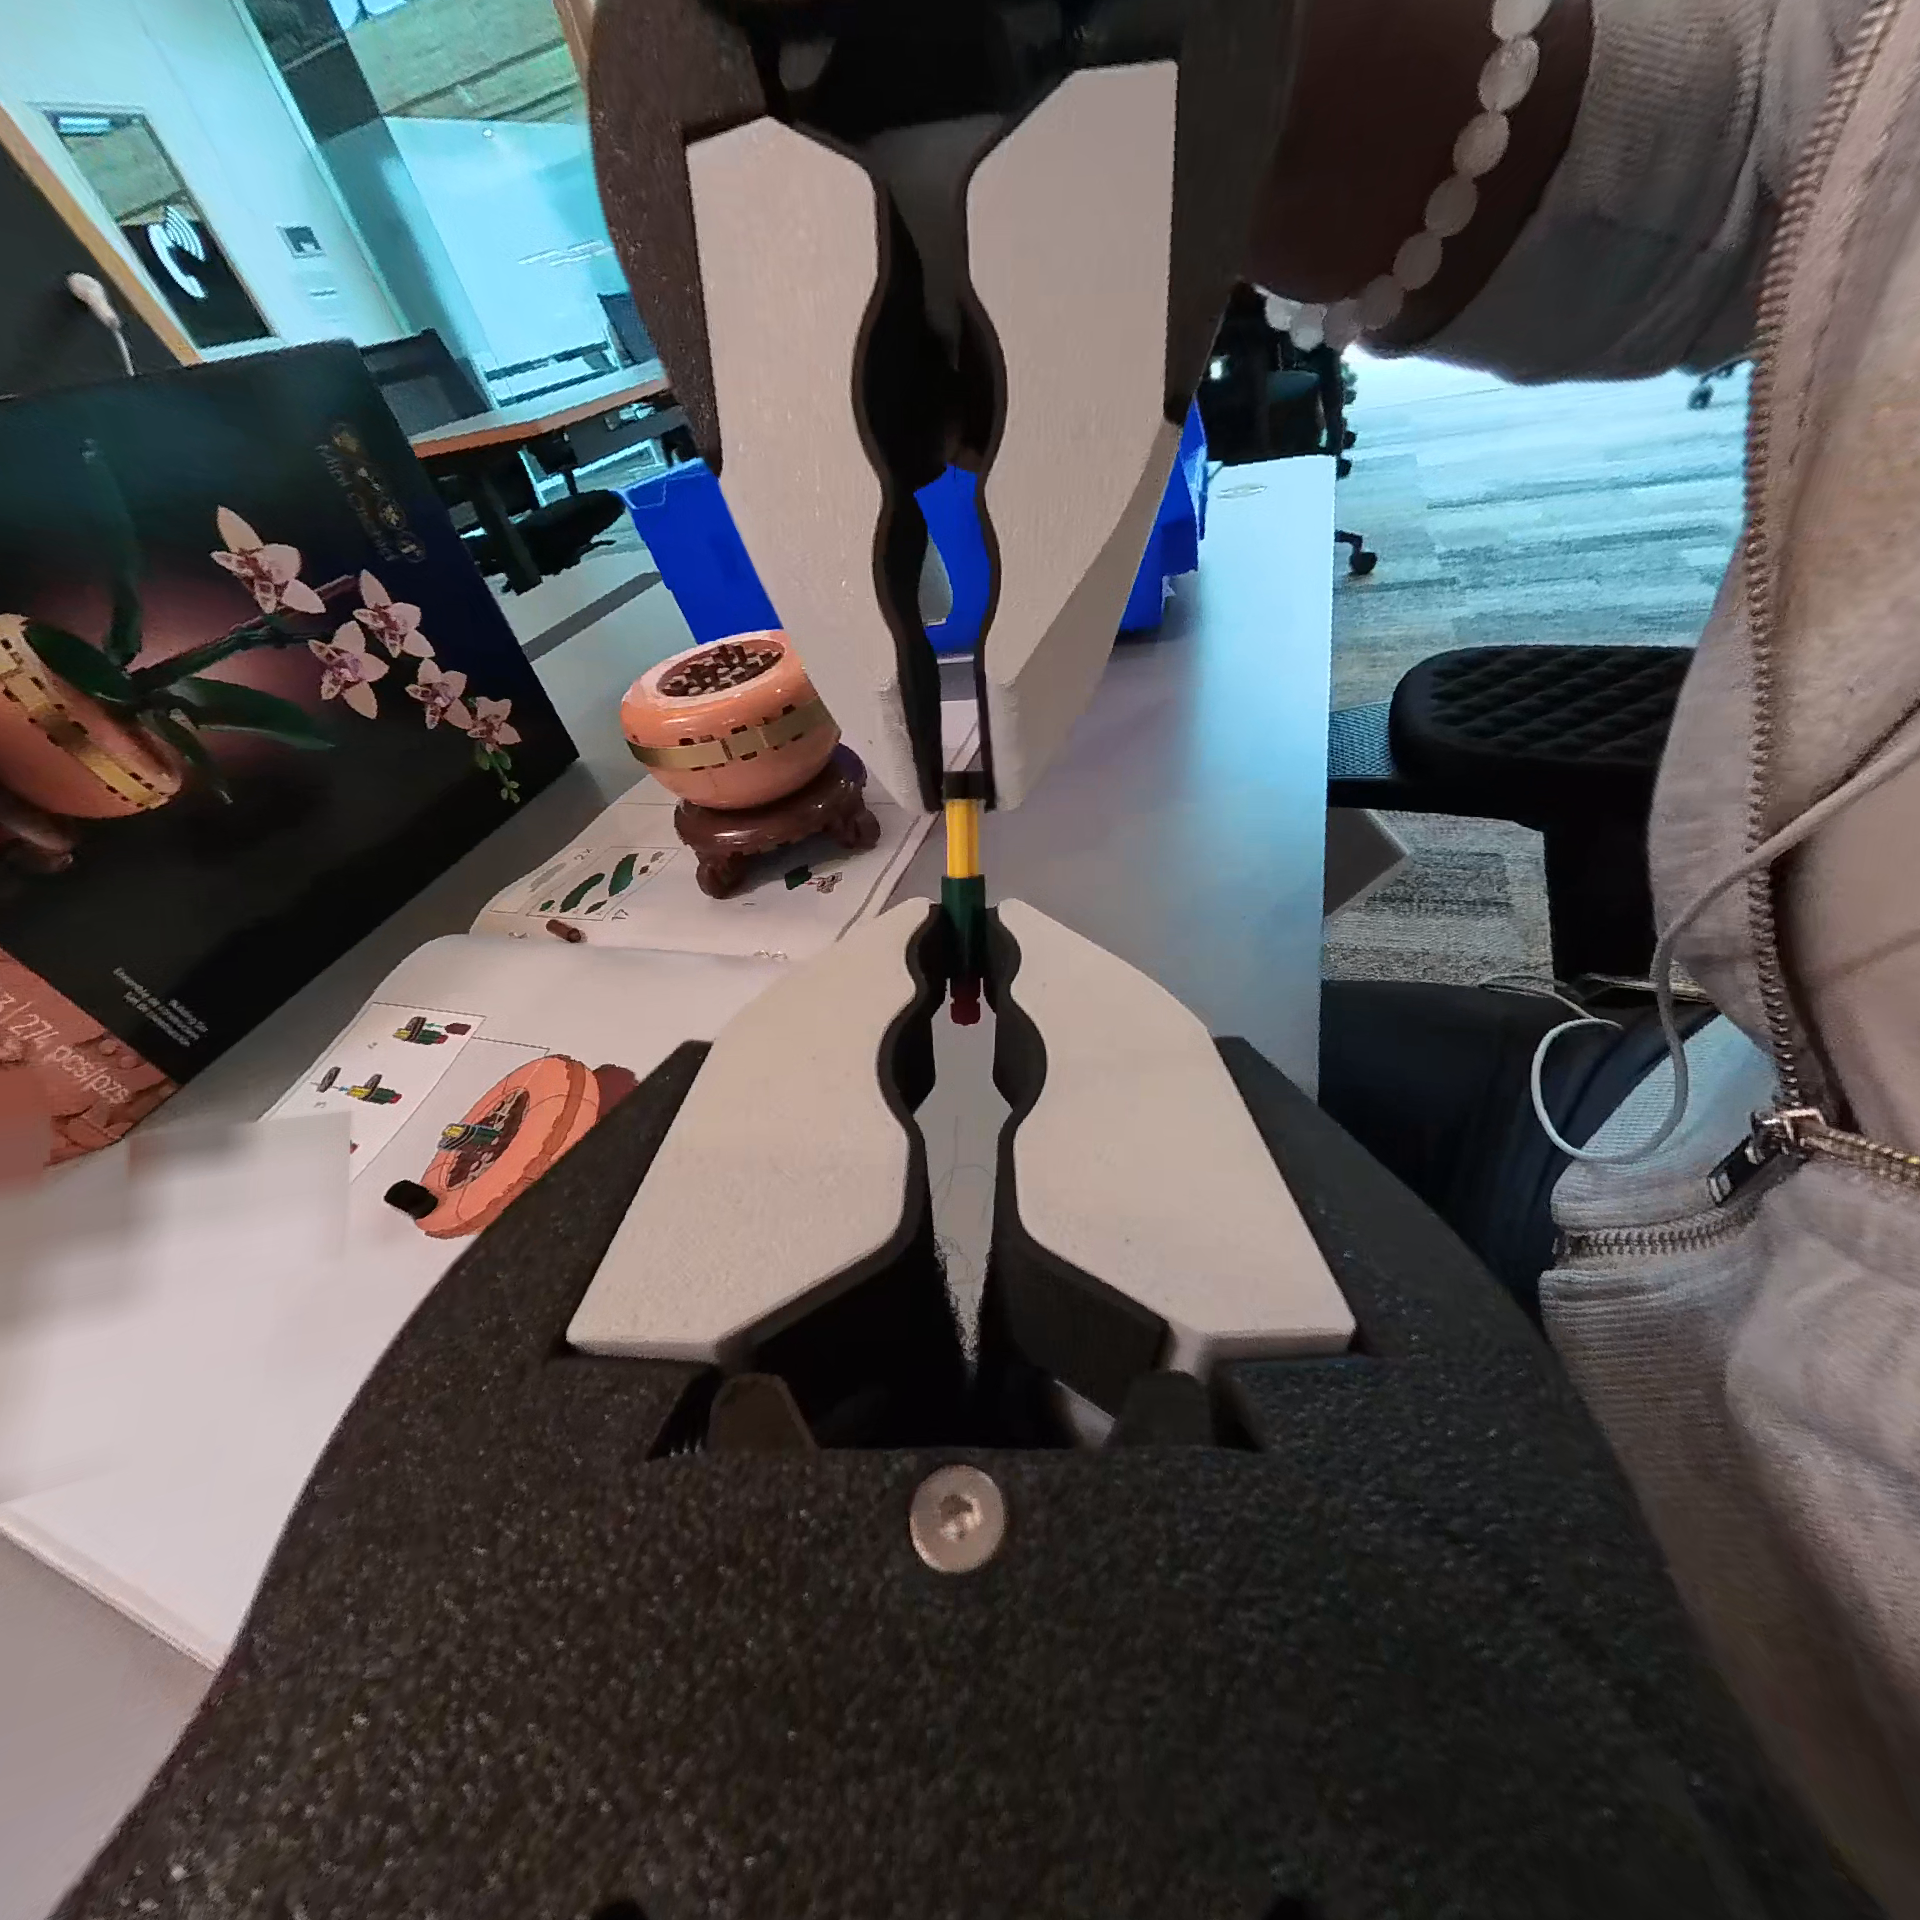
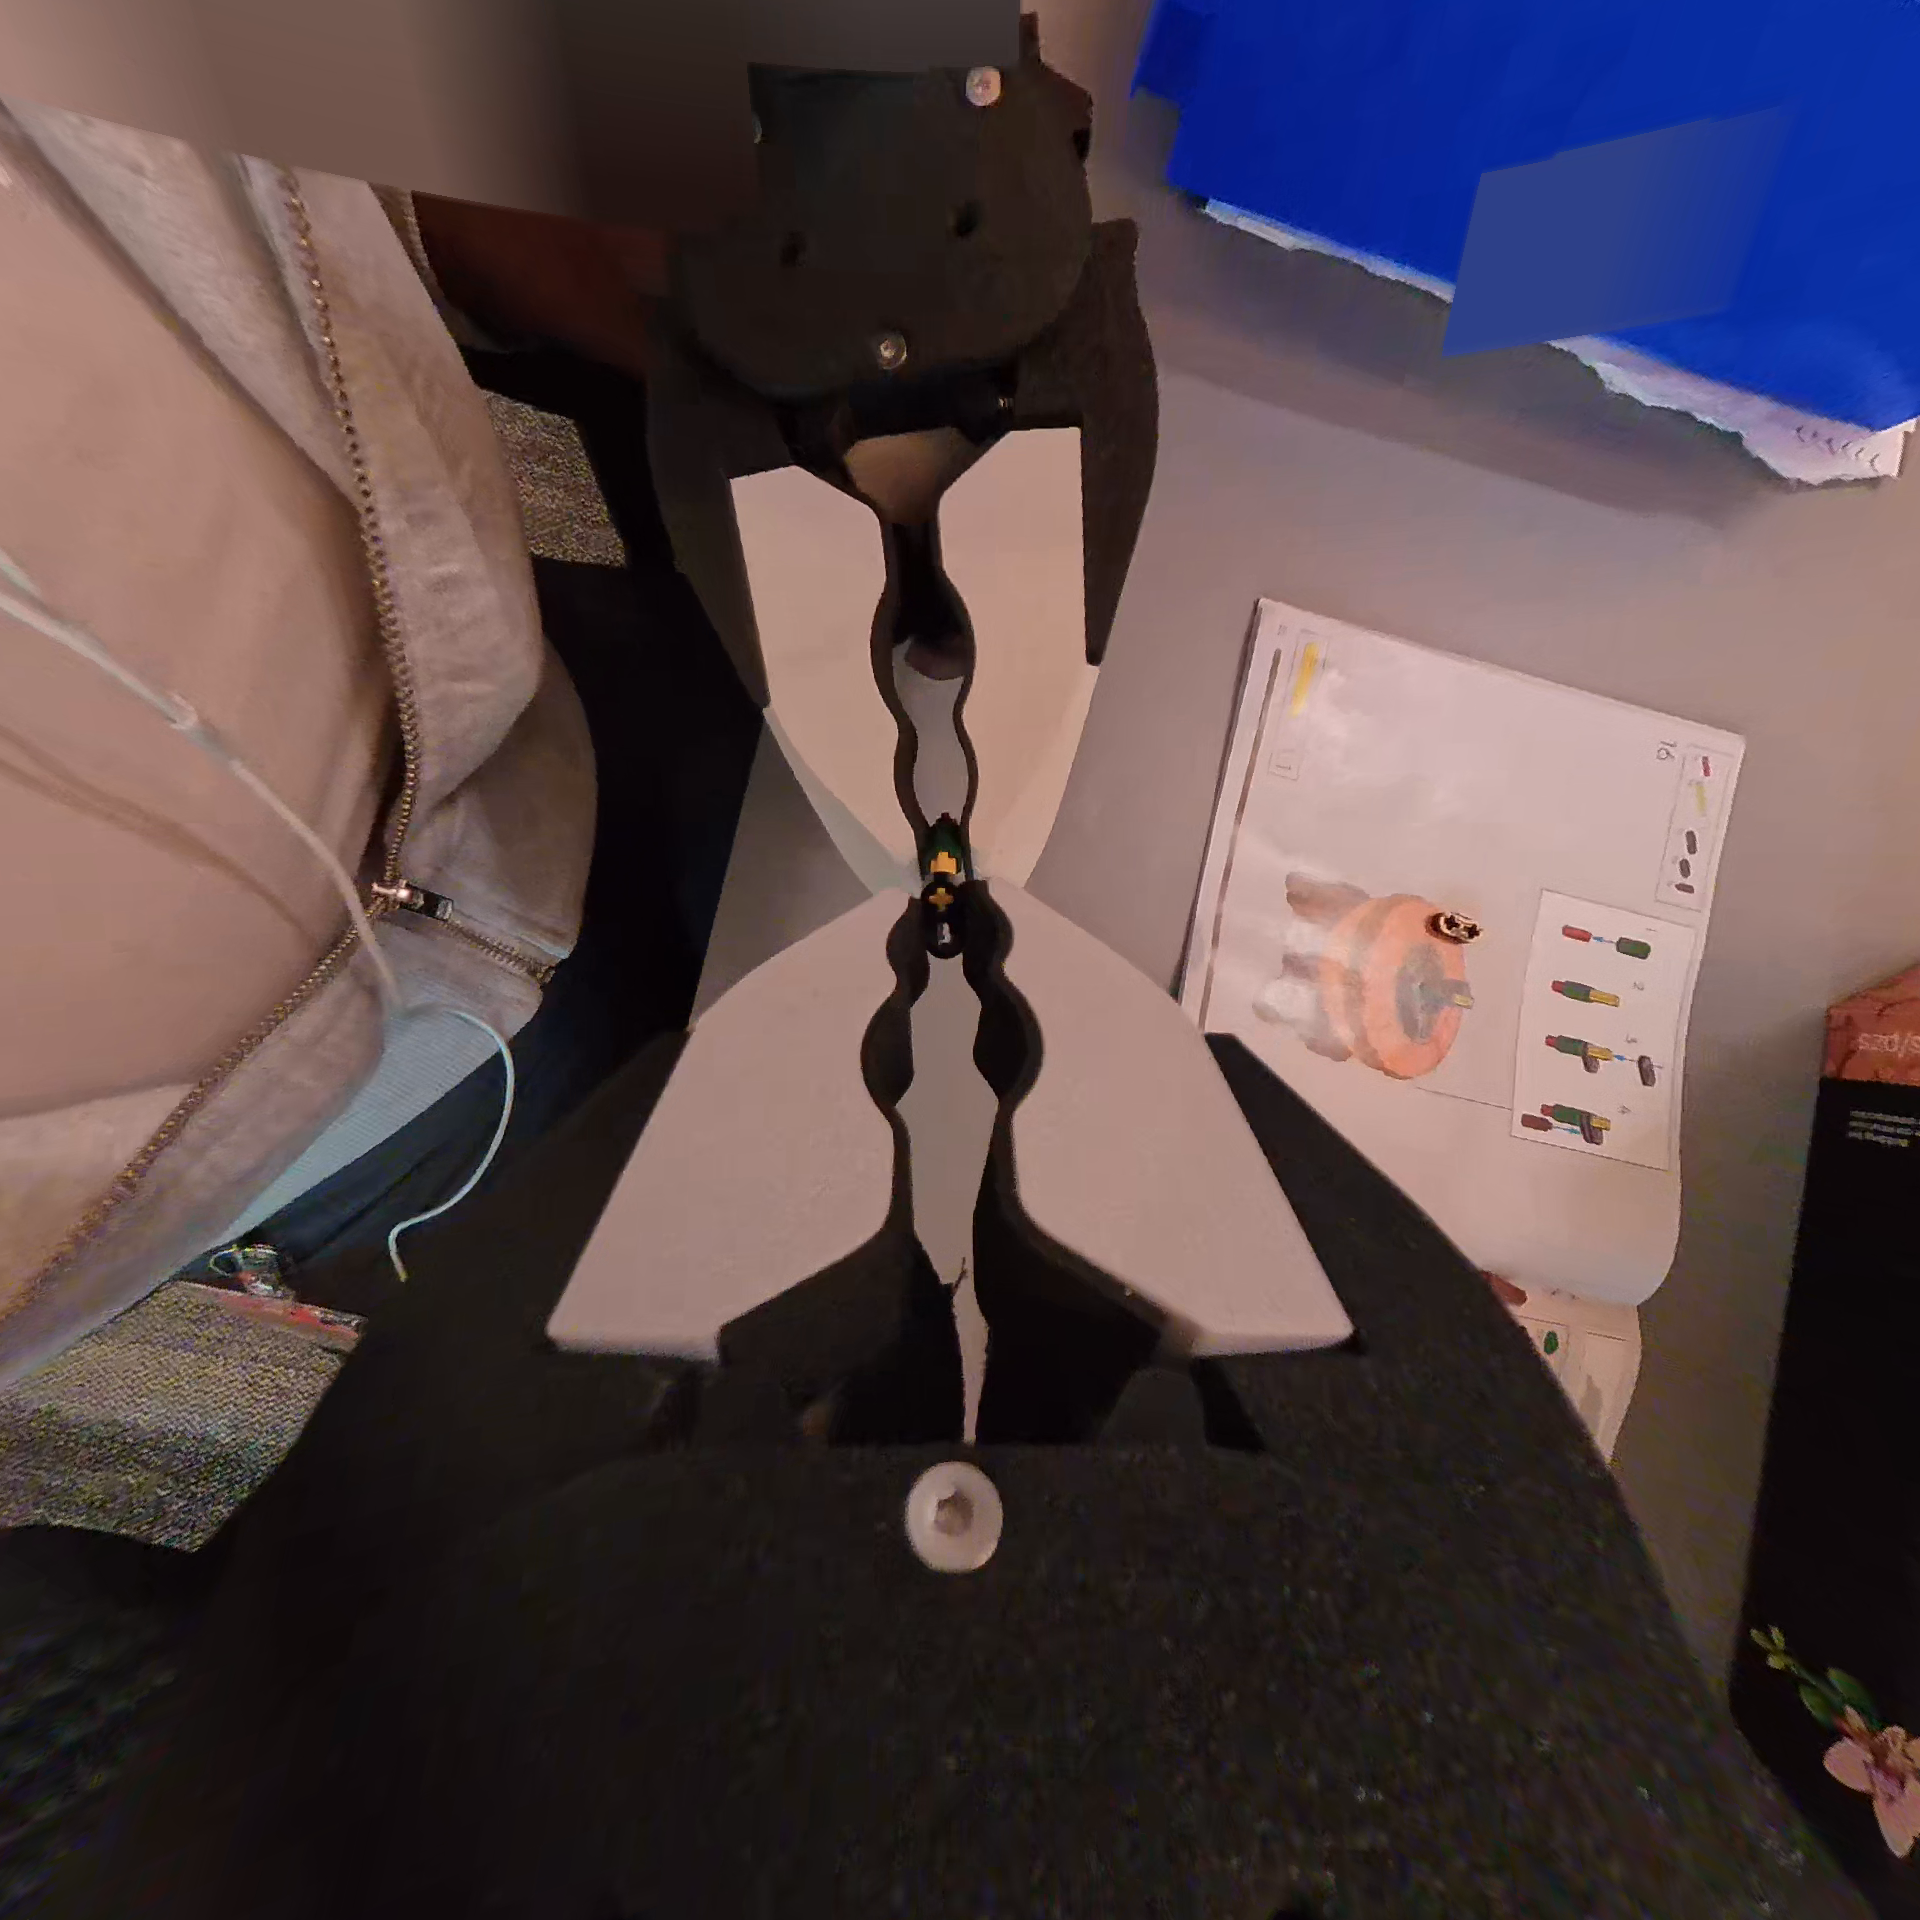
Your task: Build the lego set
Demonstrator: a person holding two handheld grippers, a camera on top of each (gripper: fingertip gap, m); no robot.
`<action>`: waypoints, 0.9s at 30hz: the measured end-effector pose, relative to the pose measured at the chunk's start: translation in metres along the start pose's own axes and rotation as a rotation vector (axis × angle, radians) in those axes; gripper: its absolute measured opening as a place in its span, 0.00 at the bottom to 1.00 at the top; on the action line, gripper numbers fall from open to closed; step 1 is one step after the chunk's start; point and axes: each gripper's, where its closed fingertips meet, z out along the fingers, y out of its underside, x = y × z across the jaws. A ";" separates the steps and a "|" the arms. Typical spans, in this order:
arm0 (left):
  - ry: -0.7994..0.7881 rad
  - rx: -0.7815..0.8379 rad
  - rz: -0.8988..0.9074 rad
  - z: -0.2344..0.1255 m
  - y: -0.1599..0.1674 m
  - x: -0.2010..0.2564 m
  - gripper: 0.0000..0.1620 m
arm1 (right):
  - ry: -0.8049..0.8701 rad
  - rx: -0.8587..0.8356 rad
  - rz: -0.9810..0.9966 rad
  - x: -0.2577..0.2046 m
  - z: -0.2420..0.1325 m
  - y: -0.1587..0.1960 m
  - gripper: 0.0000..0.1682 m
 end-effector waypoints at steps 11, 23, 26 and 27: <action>0.050 -0.184 0.057 0.012 0.022 0.013 0.03 | -0.009 -0.113 -0.010 -0.009 0.023 0.022 0.04; 0.036 -0.255 0.063 0.015 0.032 0.011 0.03 | 0.016 -0.095 0.030 -0.007 0.028 0.028 0.04; 0.026 -0.257 0.056 0.015 0.032 0.009 0.03 | 0.031 -0.072 0.039 -0.007 0.027 0.025 0.10; 0.005 -0.238 0.038 0.014 0.029 0.006 0.03 | 0.026 -0.047 0.061 -0.007 0.024 0.021 0.13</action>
